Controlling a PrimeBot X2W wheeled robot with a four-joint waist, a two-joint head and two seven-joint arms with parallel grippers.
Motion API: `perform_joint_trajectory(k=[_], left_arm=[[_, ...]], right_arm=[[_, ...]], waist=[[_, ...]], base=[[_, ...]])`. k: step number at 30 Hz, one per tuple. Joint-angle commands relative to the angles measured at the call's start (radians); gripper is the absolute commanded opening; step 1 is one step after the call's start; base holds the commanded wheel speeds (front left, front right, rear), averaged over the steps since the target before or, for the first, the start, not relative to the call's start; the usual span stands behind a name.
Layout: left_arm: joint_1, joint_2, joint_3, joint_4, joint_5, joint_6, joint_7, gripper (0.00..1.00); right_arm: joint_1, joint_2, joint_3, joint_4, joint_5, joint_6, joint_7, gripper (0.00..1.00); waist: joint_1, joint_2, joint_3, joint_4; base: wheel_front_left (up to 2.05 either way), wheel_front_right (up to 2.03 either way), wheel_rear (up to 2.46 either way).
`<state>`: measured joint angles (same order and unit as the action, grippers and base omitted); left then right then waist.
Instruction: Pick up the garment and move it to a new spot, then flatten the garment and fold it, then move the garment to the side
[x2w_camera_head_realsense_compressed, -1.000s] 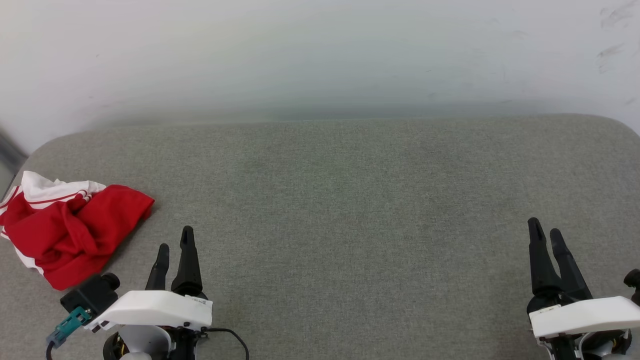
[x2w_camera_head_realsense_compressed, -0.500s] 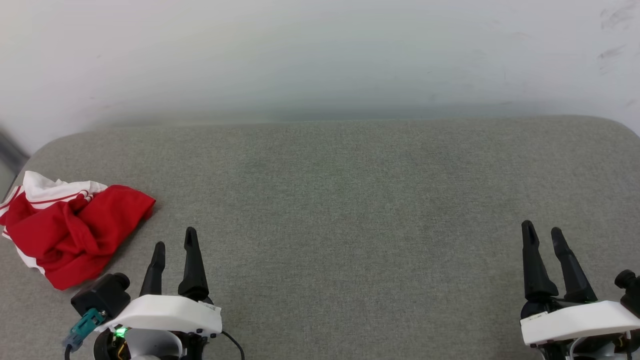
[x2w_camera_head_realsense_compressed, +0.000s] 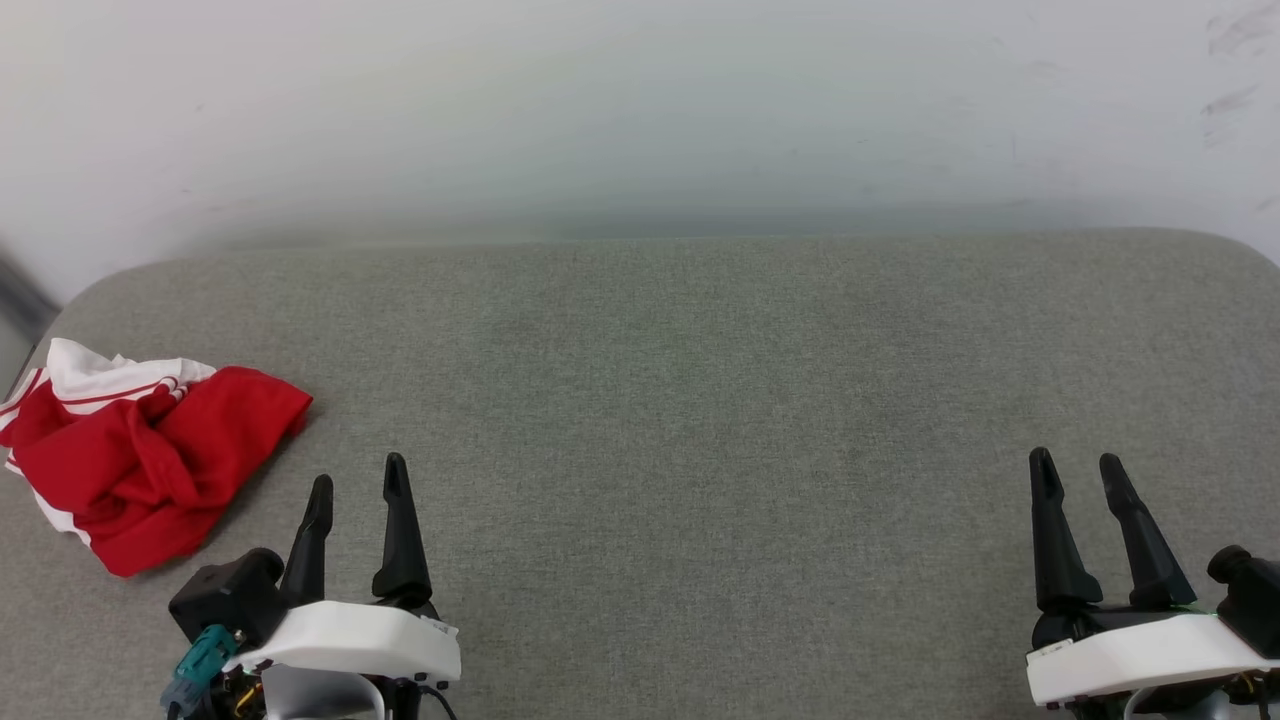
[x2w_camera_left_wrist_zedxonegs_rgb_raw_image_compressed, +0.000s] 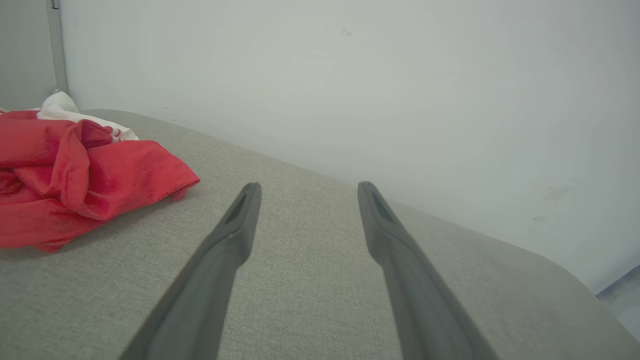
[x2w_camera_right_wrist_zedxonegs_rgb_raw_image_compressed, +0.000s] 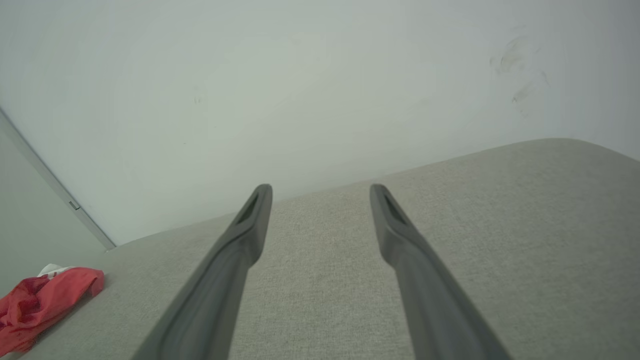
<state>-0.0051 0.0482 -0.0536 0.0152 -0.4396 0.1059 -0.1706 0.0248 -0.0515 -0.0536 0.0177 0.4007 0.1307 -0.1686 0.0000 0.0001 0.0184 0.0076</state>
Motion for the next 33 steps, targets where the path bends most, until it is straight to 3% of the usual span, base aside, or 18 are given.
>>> perform_joint_trajectory(k=[1,33], left_arm=[[0.003,0.002,-0.002,-0.015,0.033,0.000,-0.011,1.00],[0.036,0.003,-0.021,-0.018,0.246,-0.030,-0.075,1.00]], right_arm=[[0.005,0.001,0.003,-0.016,-0.032,0.000,-0.012,1.00],[0.034,0.002,0.022,-0.031,-0.251,0.000,-0.077,1.00]], waist=[[0.0000,-0.0001,0.002,0.000],[0.0000,-0.0001,0.016,0.005]], base=[[0.00,0.00,0.00],[0.00,0.00,0.00]])
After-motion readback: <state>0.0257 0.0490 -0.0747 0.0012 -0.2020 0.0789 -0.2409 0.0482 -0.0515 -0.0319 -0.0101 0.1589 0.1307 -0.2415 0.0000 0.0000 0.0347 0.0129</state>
